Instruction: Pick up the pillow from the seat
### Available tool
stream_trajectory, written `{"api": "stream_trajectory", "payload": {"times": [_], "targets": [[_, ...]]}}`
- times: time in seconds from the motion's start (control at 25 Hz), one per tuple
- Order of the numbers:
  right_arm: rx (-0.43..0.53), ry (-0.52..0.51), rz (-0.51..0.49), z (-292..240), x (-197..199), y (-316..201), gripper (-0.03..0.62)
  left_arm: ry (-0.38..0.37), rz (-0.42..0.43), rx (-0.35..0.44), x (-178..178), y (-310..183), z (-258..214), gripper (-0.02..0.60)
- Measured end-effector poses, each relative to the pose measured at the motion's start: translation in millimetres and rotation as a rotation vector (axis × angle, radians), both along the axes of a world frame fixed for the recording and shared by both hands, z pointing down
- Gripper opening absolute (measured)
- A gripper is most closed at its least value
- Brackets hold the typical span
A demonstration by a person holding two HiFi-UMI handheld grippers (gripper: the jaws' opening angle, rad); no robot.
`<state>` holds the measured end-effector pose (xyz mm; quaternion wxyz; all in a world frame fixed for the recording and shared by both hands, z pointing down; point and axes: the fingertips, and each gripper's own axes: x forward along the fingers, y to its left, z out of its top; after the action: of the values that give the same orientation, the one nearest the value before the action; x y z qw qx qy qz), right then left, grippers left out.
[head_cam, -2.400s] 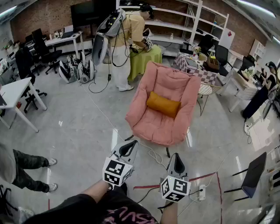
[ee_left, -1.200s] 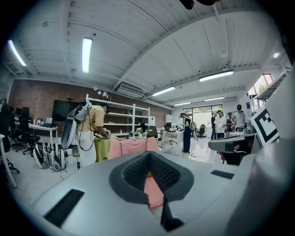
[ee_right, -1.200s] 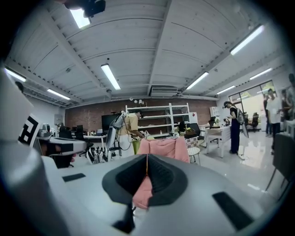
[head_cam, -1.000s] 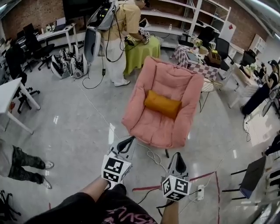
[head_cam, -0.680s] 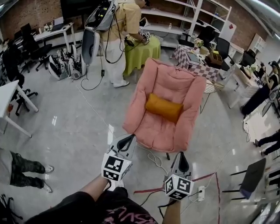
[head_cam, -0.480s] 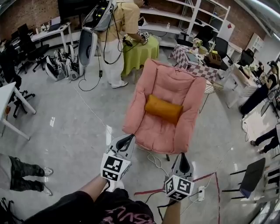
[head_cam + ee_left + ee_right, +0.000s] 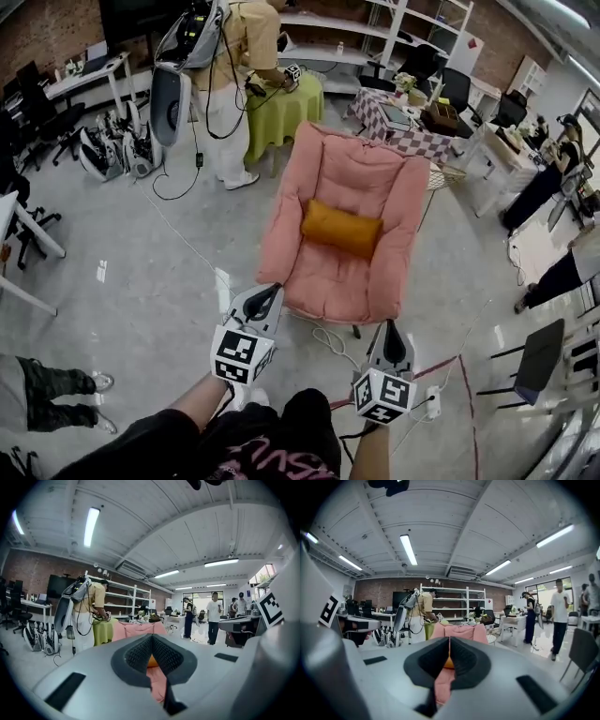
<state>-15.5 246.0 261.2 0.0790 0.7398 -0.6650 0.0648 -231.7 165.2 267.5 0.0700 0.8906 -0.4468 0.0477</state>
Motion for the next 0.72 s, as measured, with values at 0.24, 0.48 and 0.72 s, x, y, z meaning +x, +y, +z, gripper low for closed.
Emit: {"api": "stream_trajectory", "payload": {"times": [0.24,0.48,0.72], "targets": [[0.023,0.018,0.004,-4.5,-4.5,-1.8,0.02,0.021,0.017,0.023,-0.7,0.4,-6.4,0.009],[0.034,0.02,-0.01,-4.9,0.4,-9.5,0.021,0.015,0.004,0.048,4.2,-7.9,-13.4,0.009],[0.038,0.013,-0.013,-1.3,9.5,-27.9,0.021,-0.022,0.01,0.076,14.9,-17.8,-13.0,0.009]]}}
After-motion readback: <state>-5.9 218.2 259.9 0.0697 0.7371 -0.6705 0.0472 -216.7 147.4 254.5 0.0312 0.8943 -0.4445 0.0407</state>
